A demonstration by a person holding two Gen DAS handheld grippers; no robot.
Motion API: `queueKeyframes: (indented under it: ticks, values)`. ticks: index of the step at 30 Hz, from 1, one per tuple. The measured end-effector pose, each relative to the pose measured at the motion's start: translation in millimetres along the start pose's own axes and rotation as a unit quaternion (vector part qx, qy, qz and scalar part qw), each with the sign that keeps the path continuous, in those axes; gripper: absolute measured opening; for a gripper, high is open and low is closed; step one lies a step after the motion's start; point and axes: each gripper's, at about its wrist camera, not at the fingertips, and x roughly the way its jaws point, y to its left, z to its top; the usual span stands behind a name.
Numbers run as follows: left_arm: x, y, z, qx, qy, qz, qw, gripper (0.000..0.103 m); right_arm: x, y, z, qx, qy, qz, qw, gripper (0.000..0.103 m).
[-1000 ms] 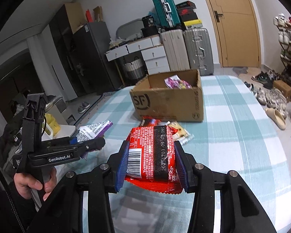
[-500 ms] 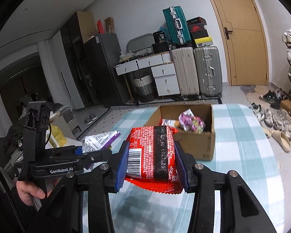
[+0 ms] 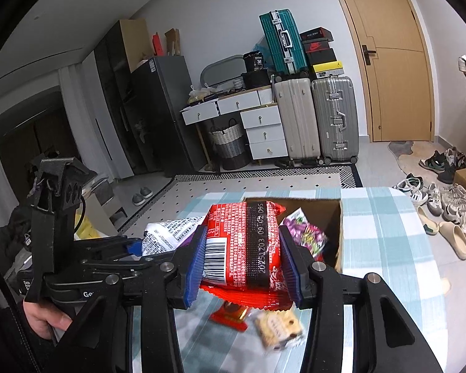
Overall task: Organize snacks
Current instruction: 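Carry the grey-and-white bag and red wafer pack over the box, then open both grippers to drop the bags into the box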
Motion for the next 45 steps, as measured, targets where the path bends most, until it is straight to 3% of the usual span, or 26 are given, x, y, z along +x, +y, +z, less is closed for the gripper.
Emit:
queueKeyframes:
  ticks: [13, 24, 34, 37, 40, 45]
  values:
    - [78, 11, 61, -0.001, 0.033, -0.006, 0.9994, 0.044, 65, -45, 33, 0.009, 0.012, -0.01, 1.0, 0.045]
    - [136, 21, 64, 0.0, 0.068, -0.01, 0.9977, 0.044, 126, -76, 24, 0.011, 0.048, -0.018, 0.999, 0.045]
    - [156, 29, 62, -0.006, 0.073, -0.011, 0.9973, 0.047, 149, -93, 11, 0.007, 0.058, -0.03, 0.998, 0.045]
    - [157, 33, 62, -0.011, 0.084, 0.002, 0.9964, 0.057, 150, -95, 9, 0.004, 0.056, -0.035, 0.998, 0.051]
    - [153, 37, 60, -0.019, 0.087, -0.002, 0.996, 0.071, 143, -97, 8, 0.015, 0.047, -0.036, 0.998, 0.085]
    - [135, 33, 58, -0.004, 0.076, 0.013, 0.997, 0.076, 125, -95, 12, 0.003, 0.029, -0.044, 0.999, 0.086]
